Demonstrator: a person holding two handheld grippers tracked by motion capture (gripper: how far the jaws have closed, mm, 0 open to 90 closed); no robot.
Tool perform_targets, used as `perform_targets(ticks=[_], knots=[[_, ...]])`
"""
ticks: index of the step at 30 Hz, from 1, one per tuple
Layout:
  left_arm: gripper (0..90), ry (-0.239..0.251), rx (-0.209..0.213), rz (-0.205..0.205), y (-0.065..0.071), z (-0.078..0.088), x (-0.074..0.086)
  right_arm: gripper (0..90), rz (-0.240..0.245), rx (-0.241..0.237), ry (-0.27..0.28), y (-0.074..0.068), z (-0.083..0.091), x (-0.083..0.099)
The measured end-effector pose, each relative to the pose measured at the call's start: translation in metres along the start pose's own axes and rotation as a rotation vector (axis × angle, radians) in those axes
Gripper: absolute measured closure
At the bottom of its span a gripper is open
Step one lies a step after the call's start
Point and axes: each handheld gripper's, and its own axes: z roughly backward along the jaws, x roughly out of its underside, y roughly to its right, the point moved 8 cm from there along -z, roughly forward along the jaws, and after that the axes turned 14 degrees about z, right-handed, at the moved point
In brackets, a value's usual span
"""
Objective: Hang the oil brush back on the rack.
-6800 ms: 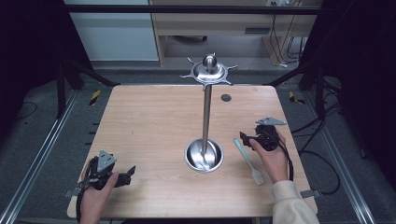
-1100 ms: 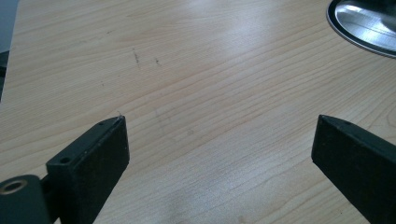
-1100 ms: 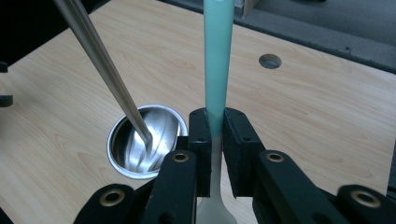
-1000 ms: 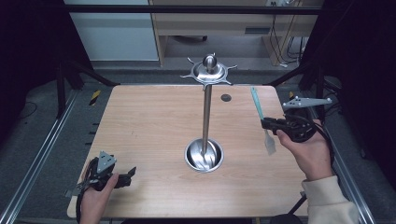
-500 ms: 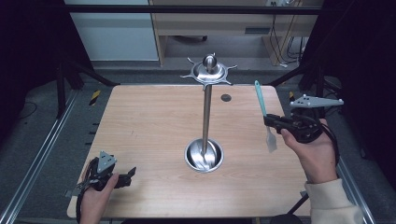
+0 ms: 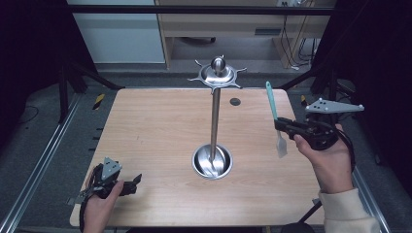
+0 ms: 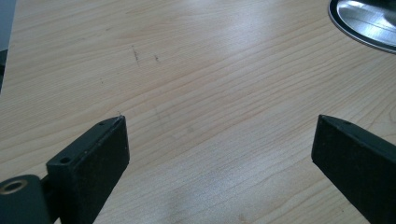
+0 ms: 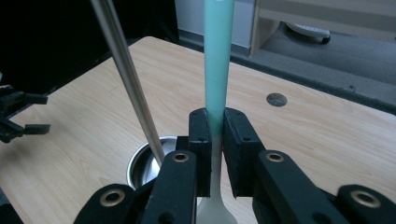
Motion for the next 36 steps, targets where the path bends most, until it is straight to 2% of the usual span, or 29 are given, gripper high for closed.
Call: perform_targets(ticks=[17,24,31,36], knots=[[3.7,0.003,-0.002,-0.001,0.0,0.0,0.0,82.0,0.046,-0.049,0.085,-0.022,0.011,-0.016],[3.7,0.004,-0.002,0.0,0.0,0.0,0.0,82.0,0.064,-0.061,0.111,-0.029,0.013,-0.018],[3.8,0.003,-0.003,-0.004,0.0,0.0,0.0,82.0,0.092,-0.094,0.154,-0.04,0.014,-0.024],[3.8,0.002,-0.002,-0.003,0.0,0.0,0.0,82.0,0.098,-0.112,0.164,-0.045,0.013,-0.027]])
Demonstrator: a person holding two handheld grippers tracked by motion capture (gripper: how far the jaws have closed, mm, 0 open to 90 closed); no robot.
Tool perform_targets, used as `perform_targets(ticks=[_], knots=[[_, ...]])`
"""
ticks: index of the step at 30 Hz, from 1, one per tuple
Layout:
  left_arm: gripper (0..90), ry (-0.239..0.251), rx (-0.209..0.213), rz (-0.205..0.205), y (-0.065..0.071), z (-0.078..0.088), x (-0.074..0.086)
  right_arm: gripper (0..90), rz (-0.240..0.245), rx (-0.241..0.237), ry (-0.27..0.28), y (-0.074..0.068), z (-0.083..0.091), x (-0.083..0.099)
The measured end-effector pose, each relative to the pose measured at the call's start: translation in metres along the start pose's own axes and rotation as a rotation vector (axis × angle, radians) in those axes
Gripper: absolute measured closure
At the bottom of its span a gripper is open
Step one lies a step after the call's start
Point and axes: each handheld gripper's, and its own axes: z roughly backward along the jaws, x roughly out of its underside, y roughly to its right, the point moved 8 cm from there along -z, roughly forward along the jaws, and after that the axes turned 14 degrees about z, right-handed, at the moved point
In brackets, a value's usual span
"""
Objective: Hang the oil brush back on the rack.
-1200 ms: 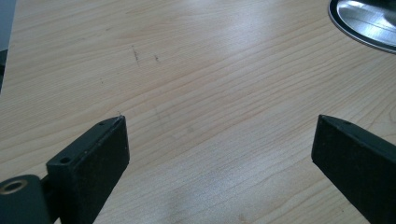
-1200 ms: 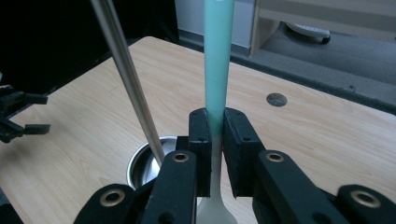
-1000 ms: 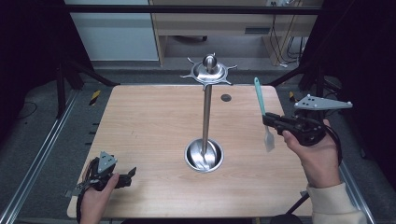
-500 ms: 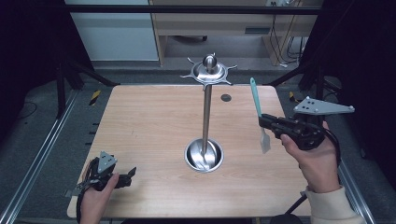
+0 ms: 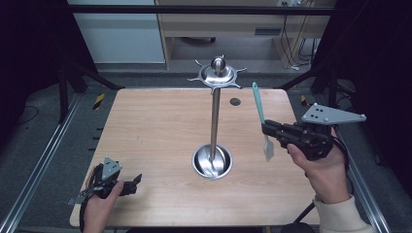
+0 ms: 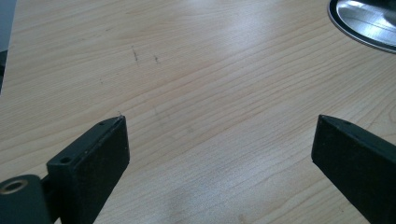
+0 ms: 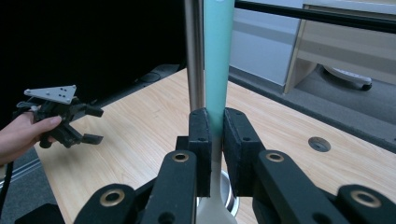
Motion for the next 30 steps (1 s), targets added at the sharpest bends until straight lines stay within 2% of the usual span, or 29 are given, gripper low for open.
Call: perform_targets(ticks=[14,30], knots=[[3.8,-0.001,0.0,-0.002,0.0,0.0,0.0,82.0,0.021,-0.035,0.009,-0.008,-0.008,-0.007],[3.8,-0.001,0.001,-0.003,0.0,0.0,0.0,82.0,0.024,-0.046,-0.021,-0.01,-0.015,-0.007]])
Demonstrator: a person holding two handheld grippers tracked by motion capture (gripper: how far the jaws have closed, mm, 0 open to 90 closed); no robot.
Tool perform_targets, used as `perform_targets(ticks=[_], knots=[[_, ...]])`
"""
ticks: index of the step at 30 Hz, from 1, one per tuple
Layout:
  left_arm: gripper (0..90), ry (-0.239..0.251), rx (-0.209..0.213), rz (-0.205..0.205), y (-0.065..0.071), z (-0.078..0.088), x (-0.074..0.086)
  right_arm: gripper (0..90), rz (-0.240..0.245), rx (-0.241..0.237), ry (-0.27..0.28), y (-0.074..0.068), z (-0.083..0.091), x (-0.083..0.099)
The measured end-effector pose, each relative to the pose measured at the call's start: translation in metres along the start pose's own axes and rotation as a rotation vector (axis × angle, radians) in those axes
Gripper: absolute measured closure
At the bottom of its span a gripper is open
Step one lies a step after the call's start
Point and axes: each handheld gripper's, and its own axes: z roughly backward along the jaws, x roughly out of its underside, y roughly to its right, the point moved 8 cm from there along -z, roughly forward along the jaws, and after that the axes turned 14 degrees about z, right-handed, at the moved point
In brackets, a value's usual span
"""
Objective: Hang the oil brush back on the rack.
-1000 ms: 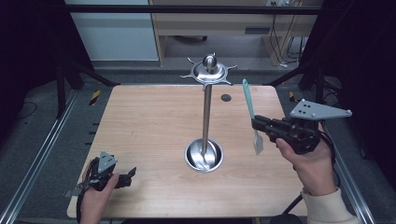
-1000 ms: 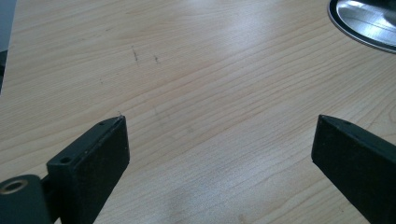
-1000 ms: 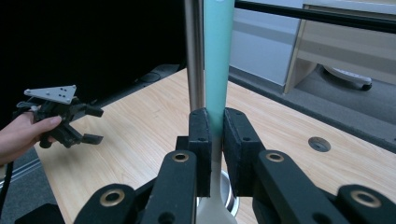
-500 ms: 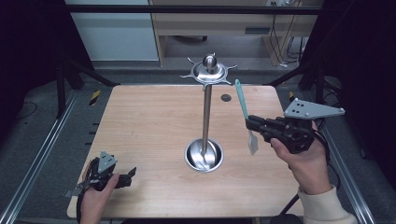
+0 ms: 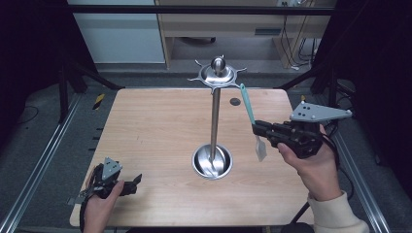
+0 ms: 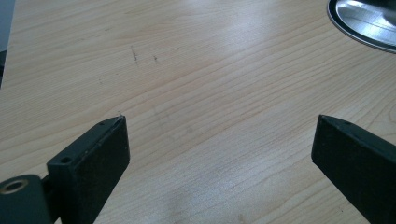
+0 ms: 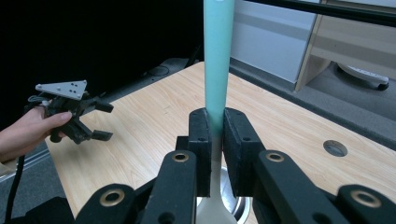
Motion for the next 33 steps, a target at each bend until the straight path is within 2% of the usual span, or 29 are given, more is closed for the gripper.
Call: perform_targets(ticks=[15,33], knots=[[3.8,0.0,0.001,0.001,0.0,0.0,0.0,82.0,-0.026,0.009,0.006,-0.003,-0.014,0.001],[3.8,-0.004,0.002,-0.001,0.0,0.0,0.0,82.0,-0.051,0.041,0.057,-0.005,-0.028,0.004]])
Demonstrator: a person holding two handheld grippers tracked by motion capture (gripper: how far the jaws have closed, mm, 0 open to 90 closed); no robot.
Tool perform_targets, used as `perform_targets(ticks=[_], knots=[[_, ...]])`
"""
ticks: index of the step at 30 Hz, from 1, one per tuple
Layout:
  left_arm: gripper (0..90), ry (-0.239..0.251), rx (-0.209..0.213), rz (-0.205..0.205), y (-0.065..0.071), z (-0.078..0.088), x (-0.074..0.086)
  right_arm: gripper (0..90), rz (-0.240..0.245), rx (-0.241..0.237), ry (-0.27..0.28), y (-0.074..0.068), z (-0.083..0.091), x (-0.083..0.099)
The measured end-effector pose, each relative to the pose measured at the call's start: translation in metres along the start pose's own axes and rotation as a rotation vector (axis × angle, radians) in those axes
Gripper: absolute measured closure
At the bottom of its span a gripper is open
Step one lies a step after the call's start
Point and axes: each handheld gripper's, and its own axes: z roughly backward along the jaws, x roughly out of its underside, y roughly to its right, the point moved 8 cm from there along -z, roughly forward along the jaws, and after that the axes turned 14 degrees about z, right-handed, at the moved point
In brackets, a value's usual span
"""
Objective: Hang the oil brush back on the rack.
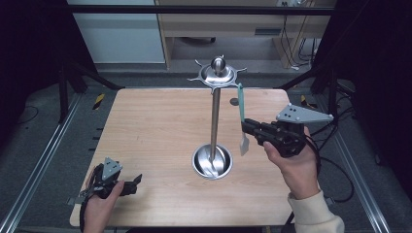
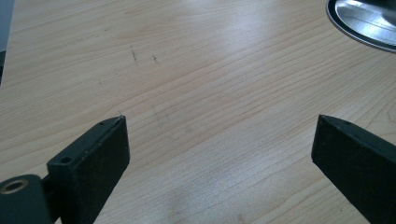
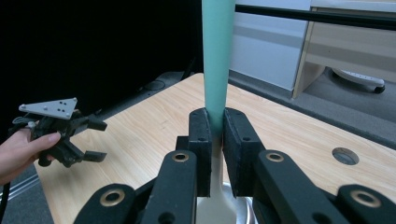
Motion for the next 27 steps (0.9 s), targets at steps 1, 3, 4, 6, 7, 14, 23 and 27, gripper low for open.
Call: perform_targets(ticks=[1,3,4,6,7,14,23,27], knots=[[3.9,0.0,0.0,0.0,0.0,0.0,0.0,82.0,-0.003,0.002,0.003,0.0,-0.001,0.0],[3.9,-0.001,0.0,-0.001,0.0,0.0,0.0,82.0,-0.006,0.004,0.012,0.0,-0.002,0.001],[3.9,-0.001,0.0,-0.001,0.0,0.0,0.0,82.1,-0.003,0.008,0.016,0.0,-0.003,0.001],[3.9,-0.001,0.0,-0.001,0.0,0.0,0.0,82.0,-0.005,0.016,0.022,-0.001,-0.004,0.002],[3.8,-0.001,0.0,0.0,0.0,0.0,0.0,82.0,-0.003,0.019,0.026,-0.001,-0.004,0.002],[3.8,0.0,0.0,0.001,0.0,0.0,0.0,82.0,-0.015,0.033,0.052,-0.002,-0.008,0.004],[3.9,0.002,0.0,0.002,0.0,0.0,0.0,82.0,-0.015,0.053,0.067,-0.004,-0.012,0.004],[3.9,0.003,0.001,0.003,0.0,0.0,0.0,82.0,-0.021,0.052,0.07,-0.004,-0.013,0.004]])
